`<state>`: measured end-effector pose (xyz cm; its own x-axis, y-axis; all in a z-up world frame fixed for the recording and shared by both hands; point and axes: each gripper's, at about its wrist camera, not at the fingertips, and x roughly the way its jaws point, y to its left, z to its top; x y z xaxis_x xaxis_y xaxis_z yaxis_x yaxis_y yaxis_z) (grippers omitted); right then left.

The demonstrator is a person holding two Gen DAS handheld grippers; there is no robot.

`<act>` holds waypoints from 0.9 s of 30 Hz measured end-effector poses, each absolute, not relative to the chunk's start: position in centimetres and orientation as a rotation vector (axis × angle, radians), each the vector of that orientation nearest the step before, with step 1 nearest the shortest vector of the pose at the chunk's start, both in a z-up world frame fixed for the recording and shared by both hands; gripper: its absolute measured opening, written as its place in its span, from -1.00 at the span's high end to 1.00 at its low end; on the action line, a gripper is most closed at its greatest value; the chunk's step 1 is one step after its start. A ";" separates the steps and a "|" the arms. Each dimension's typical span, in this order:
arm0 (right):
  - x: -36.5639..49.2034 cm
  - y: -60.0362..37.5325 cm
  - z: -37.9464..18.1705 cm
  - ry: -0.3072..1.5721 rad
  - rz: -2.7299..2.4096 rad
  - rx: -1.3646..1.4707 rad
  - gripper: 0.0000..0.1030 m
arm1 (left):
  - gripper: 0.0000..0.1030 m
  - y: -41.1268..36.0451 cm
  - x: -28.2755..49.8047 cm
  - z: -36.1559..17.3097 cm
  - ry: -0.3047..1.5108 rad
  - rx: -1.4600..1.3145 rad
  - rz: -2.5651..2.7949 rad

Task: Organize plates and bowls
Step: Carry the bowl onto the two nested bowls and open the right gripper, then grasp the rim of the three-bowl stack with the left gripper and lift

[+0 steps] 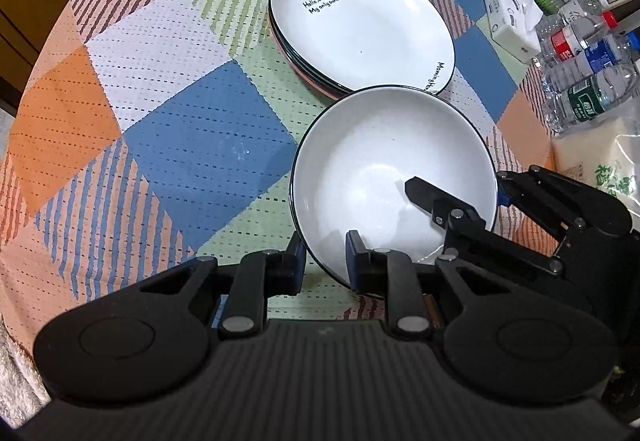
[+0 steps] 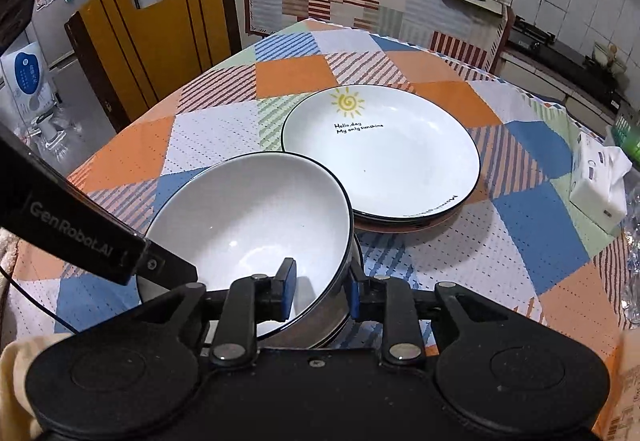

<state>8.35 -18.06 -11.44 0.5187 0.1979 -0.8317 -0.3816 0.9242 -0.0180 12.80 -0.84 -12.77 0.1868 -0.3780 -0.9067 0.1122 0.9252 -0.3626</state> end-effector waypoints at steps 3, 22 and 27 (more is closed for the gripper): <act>8.2 -17.7 -11.2 0.970 0.349 -0.235 0.39 | 0.62 -0.2 13.1 -12.9 1.343 -0.261 -0.368; 7.5 -19.4 -11.1 0.944 0.416 -0.234 0.20 | 0.38 0.6 12.3 -11.9 1.197 -0.193 -0.350; 6.5 -21.9 -10.2 0.886 0.478 -0.178 -0.17 | 0.06 1.8 12.6 -11.3 1.134 -0.234 -0.361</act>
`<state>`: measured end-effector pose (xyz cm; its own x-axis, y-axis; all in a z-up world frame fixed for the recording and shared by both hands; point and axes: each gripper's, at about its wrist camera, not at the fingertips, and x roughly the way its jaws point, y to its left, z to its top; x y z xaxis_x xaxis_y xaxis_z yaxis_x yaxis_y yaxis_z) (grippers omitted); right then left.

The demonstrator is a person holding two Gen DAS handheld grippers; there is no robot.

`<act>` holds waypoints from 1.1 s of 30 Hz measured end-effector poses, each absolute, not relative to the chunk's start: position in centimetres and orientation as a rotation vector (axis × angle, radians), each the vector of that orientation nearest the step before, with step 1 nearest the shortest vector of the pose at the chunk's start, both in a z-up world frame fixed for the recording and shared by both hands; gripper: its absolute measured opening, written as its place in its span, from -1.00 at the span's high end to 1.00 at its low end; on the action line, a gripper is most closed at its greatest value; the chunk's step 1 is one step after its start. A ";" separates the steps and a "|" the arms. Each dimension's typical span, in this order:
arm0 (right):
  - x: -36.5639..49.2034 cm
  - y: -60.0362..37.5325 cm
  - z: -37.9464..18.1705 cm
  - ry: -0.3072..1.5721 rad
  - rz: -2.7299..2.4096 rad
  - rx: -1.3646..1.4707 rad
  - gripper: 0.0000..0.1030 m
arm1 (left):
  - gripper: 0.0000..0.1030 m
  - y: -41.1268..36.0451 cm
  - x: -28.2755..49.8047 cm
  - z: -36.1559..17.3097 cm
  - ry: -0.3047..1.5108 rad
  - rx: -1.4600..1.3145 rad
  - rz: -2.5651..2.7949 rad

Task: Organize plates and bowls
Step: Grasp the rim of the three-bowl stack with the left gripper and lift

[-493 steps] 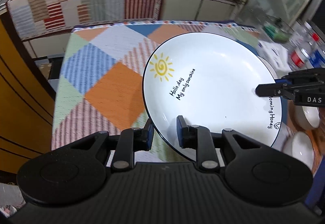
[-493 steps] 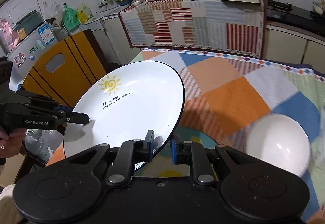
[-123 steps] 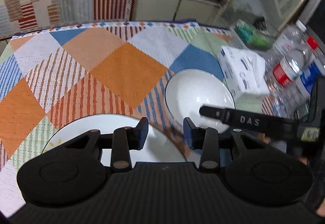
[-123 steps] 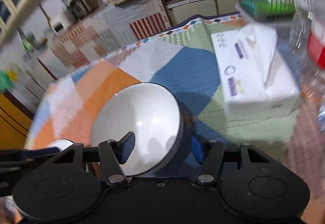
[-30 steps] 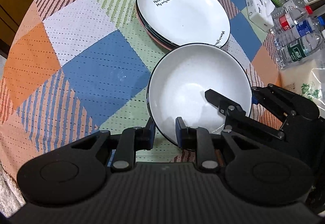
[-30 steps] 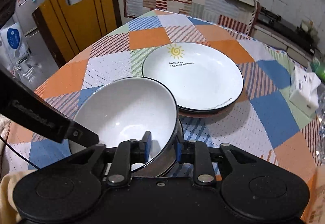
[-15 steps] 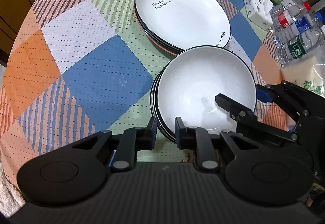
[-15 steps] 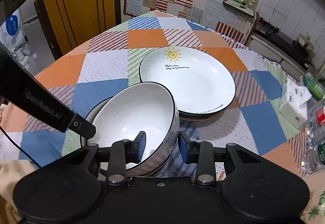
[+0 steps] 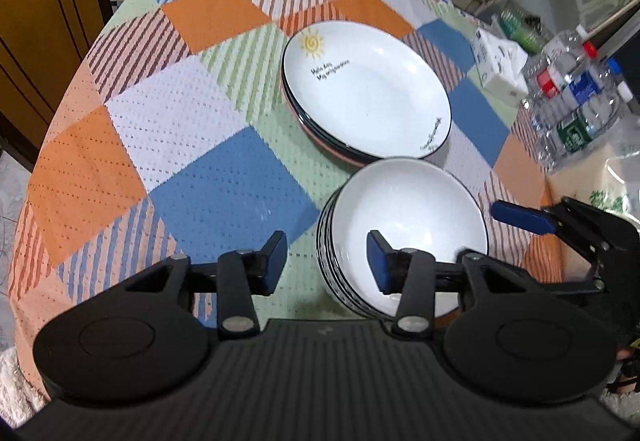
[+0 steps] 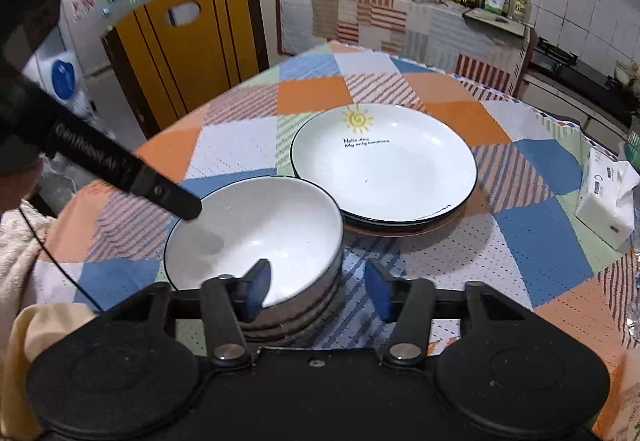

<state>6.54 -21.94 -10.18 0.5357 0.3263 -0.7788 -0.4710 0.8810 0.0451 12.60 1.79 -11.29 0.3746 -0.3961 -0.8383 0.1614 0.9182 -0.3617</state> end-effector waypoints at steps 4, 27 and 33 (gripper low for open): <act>5.7 -23.6 -9.9 0.839 0.540 -0.156 -0.40 | -0.14 1.9 12.9 -12.2 1.127 -0.269 -0.367; 6.5 -19.3 -19.9 0.885 0.684 -0.237 -0.83 | -0.17 1.0 12.5 -18.3 1.169 -0.363 -0.400; 6.4 -18.7 -20.4 0.823 0.659 -0.198 -0.91 | 0.09 1.4 12.7 -19.5 1.191 -0.455 -0.451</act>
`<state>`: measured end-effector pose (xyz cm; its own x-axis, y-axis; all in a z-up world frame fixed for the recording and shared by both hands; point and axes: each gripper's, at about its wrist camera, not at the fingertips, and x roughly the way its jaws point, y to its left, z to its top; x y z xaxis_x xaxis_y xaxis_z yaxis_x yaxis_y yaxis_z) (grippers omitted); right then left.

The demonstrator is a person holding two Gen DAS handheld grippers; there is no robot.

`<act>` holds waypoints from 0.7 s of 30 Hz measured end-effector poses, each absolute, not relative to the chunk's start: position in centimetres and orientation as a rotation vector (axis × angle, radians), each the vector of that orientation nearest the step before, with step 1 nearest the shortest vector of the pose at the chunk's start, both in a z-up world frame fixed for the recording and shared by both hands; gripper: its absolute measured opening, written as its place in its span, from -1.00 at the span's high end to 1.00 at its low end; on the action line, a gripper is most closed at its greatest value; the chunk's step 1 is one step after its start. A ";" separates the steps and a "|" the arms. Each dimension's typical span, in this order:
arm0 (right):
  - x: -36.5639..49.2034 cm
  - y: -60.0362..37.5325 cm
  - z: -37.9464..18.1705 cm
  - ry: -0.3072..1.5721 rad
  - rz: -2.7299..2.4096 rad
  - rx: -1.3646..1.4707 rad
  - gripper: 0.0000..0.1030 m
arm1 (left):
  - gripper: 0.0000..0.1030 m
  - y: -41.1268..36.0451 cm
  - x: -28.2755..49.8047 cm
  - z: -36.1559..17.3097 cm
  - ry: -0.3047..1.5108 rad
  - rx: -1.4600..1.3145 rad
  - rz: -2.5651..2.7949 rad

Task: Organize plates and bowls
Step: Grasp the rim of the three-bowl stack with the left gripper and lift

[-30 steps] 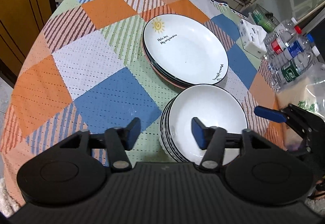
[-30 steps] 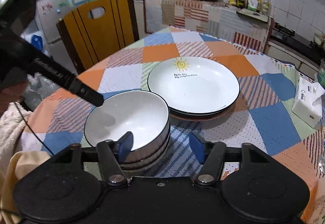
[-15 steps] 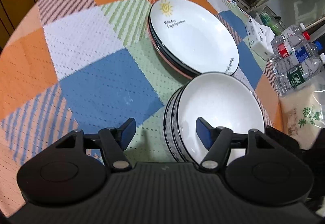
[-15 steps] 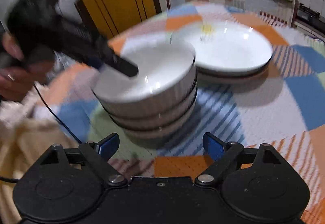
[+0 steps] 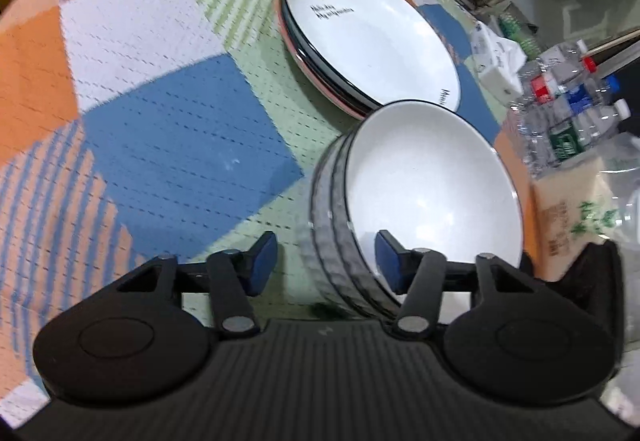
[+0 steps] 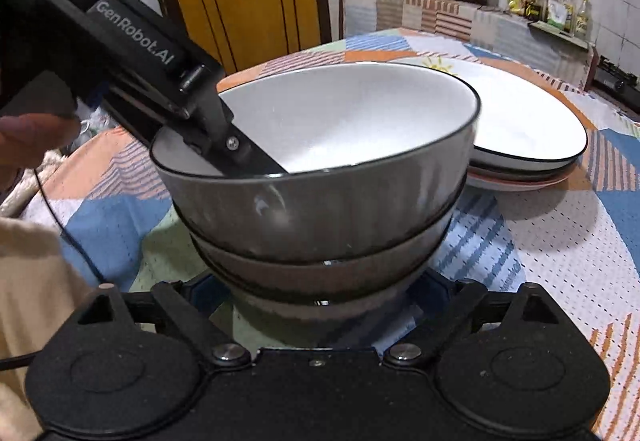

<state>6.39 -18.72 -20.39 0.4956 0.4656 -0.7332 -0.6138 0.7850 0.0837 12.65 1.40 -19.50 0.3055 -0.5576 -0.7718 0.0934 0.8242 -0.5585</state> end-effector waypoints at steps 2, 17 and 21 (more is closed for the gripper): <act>6.5 -17.9 -20.6 0.825 0.651 -0.217 -1.00 | 0.16 1.4 12.9 -19.5 1.193 -0.460 -0.467; 5.9 -17.8 -20.7 0.766 0.587 -0.186 -0.98 | 0.17 1.2 12.0 -19.3 1.215 -0.479 -0.483; 5.1 -18.2 -19.9 0.745 0.586 -0.192 -0.98 | 0.17 0.8 11.8 -18.2 1.218 -0.476 -0.499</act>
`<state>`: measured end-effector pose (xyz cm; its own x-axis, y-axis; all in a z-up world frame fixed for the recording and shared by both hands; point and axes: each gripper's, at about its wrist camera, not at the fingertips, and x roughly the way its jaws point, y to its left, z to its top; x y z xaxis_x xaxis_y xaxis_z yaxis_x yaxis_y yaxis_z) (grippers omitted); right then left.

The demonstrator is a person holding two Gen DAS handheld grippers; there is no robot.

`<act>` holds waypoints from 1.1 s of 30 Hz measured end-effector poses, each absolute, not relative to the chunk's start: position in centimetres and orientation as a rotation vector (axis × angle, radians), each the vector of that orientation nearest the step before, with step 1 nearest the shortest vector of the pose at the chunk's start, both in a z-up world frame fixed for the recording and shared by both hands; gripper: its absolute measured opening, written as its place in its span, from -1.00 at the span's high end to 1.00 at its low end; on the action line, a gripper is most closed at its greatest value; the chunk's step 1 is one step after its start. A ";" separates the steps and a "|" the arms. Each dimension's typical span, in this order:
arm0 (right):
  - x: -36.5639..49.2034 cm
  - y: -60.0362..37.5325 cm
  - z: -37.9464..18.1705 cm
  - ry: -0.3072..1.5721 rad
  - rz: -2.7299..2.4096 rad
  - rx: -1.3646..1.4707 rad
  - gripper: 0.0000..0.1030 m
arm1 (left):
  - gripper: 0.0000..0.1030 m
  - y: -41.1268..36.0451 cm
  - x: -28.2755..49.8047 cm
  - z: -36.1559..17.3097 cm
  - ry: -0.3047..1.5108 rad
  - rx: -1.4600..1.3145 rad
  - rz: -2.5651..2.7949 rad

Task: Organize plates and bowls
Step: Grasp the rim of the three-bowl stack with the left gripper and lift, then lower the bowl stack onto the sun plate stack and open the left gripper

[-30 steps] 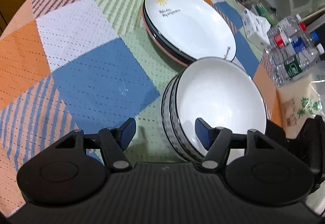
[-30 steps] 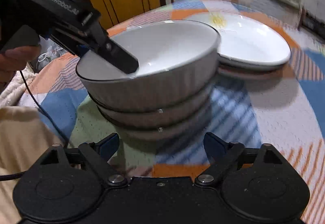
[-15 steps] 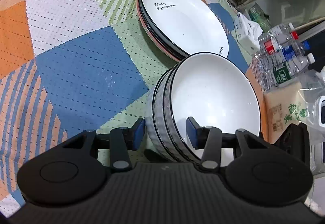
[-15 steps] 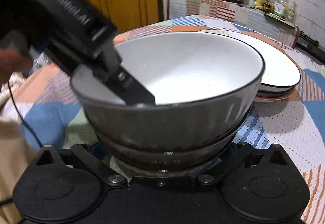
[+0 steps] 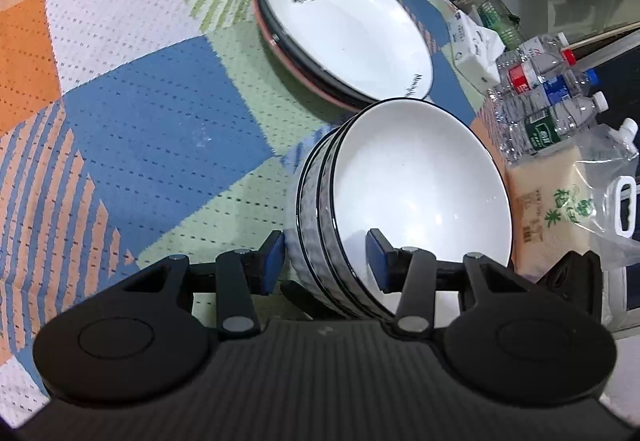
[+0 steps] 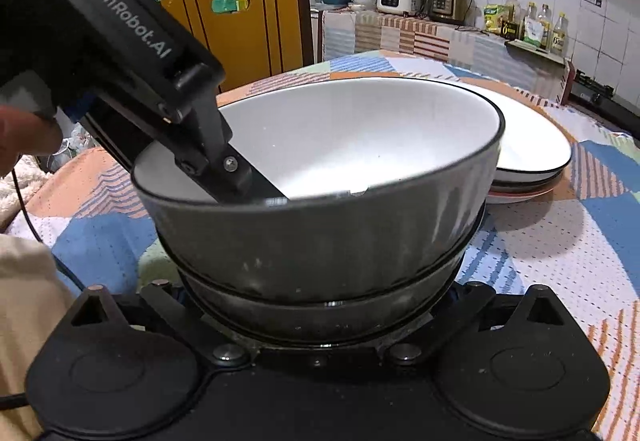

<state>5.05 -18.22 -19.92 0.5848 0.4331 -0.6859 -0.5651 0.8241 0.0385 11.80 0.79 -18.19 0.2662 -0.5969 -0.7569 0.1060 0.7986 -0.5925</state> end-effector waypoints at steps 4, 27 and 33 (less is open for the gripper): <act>4.8 -18.6 -18.6 0.694 0.568 -0.222 -0.98 | 0.17 0.0 12.2 -16.3 1.204 -0.474 -0.508; 13.6 -20.3 -10.9 0.595 0.568 -0.234 -0.98 | 0.17 -0.8 22.6 -7.9 1.180 -0.477 -0.555; 17.4 -20.6 -12.3 0.639 0.560 -0.198 -0.97 | 0.17 -1.6 26.7 -9.6 1.205 -0.443 -0.518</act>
<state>17.45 -20.57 -12.31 0.6614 0.4320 -0.6131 -0.5508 0.8346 -0.0060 26.67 -1.57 -9.59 0.2690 -0.5946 -0.7577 0.1404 0.8025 -0.5799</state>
